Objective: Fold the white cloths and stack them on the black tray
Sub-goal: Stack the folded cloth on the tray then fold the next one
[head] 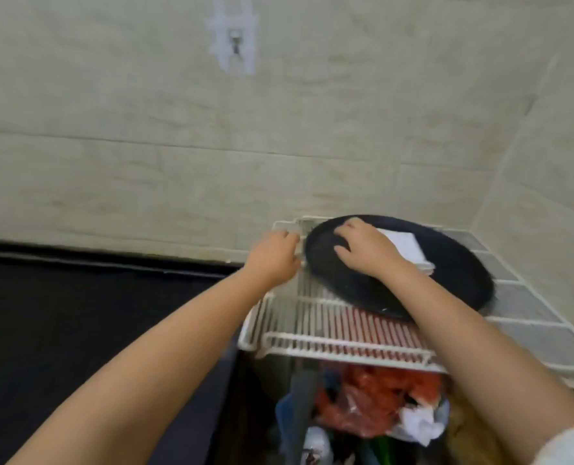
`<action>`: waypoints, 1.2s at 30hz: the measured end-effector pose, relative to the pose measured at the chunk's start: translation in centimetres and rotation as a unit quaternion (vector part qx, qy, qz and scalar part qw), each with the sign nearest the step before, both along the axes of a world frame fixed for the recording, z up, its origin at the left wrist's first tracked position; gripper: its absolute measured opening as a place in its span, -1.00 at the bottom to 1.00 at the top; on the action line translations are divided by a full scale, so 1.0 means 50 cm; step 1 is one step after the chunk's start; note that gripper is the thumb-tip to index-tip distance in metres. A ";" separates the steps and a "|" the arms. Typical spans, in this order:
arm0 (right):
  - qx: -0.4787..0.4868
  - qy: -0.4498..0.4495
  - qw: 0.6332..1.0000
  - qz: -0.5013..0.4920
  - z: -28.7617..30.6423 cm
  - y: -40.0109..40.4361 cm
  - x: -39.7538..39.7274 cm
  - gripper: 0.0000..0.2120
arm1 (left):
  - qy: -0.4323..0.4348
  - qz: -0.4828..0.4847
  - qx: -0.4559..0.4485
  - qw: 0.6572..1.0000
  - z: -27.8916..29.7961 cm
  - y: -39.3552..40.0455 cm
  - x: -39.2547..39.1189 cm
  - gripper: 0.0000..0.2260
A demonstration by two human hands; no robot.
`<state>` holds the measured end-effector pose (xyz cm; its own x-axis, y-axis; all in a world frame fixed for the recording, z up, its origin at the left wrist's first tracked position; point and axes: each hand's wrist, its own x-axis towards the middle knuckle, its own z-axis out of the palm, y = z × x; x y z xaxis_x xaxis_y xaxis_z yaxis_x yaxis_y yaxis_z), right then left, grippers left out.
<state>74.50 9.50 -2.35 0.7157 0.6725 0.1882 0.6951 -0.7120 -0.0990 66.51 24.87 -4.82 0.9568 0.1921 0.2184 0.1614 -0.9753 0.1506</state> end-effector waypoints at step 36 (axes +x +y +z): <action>-0.075 0.115 0.800 0.584 -0.100 1.655 -1.258 -0.59 | 0.053 0.695 -0.023 0.717 -0.074 1.199 -1.555 -0.64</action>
<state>11.59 92.23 -7.36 -0.4132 0.9106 -0.0043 0.8706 0.3937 -0.2951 -11.22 84.82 -8.53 -0.1541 0.9806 0.1208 0.9853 0.1435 0.0923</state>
